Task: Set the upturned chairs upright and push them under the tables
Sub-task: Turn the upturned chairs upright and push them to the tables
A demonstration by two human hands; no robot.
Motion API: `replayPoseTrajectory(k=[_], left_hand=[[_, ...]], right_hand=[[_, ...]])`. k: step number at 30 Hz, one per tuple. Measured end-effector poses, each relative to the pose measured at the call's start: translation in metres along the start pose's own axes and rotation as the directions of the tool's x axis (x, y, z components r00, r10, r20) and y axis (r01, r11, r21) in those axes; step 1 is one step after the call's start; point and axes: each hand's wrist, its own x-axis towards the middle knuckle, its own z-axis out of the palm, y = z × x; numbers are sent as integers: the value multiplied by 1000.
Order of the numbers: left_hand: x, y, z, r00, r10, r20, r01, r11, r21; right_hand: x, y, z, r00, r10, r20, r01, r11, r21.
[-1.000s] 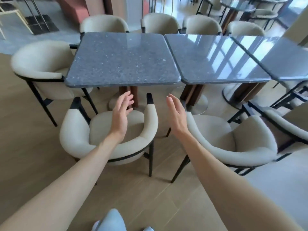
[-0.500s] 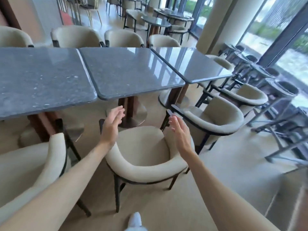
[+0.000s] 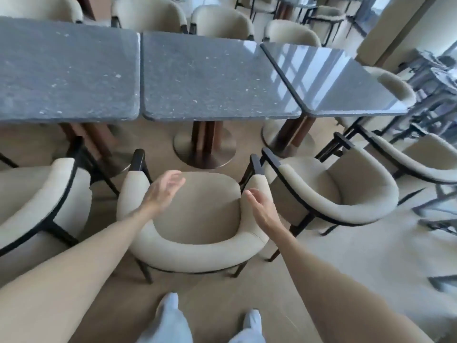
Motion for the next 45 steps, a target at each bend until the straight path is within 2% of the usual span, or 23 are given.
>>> replayPoseTrajectory(k=[2,4,6,8,10,12,14,16,20,22,24,25,28,36,41,45], left_hand=[[-14,-22,0,998,-47,-37,52,989,141],[-38,-40,2,987,-118,-110,138,971,194],[-68,-55,12,971,-219,-100,238,940,245],[-92,-67,27,936,-350,-34,341,879,334],[-108,-82,42,895,-445,42,368,787,496],[-116,-96,58,878,-460,134,250,679,690],[-117,-110,72,890,-411,199,74,560,825],[-106,-123,83,905,-337,258,-85,451,888],[-79,-152,100,890,-277,363,-277,304,911],[-70,-166,99,908,-187,374,-322,257,911],[-64,-169,96,914,-92,395,-373,194,907],[-67,-168,95,912,-95,399,-376,197,906],[-66,-165,89,923,-65,379,-362,185,913],[-43,-173,66,944,-64,325,-302,237,923],[-22,-175,51,958,-67,280,-247,306,919],[-9,-180,40,968,-17,250,-222,404,887]], right_hand=[[16,18,5,987,-33,155,53,990,-132],[25,33,15,952,-53,301,130,961,-245],[19,50,27,901,-61,430,225,913,-341],[12,65,42,830,-29,557,357,795,-490],[3,80,57,786,53,616,465,608,-644],[-8,100,70,761,118,638,535,442,-720],[-17,122,81,755,92,649,598,308,-740],[-17,139,87,781,43,624,601,226,-767],[-4,155,100,848,11,531,516,218,-829],[3,160,111,877,-14,481,471,231,-852],[4,159,117,890,4,456,446,195,-873],[1,157,118,890,36,455,441,190,-877],[4,155,121,898,-22,439,436,171,-883],[32,129,135,873,-46,485,487,122,-865],[69,108,146,848,-90,522,529,89,-844],[90,100,155,850,-82,521,526,83,-846]])
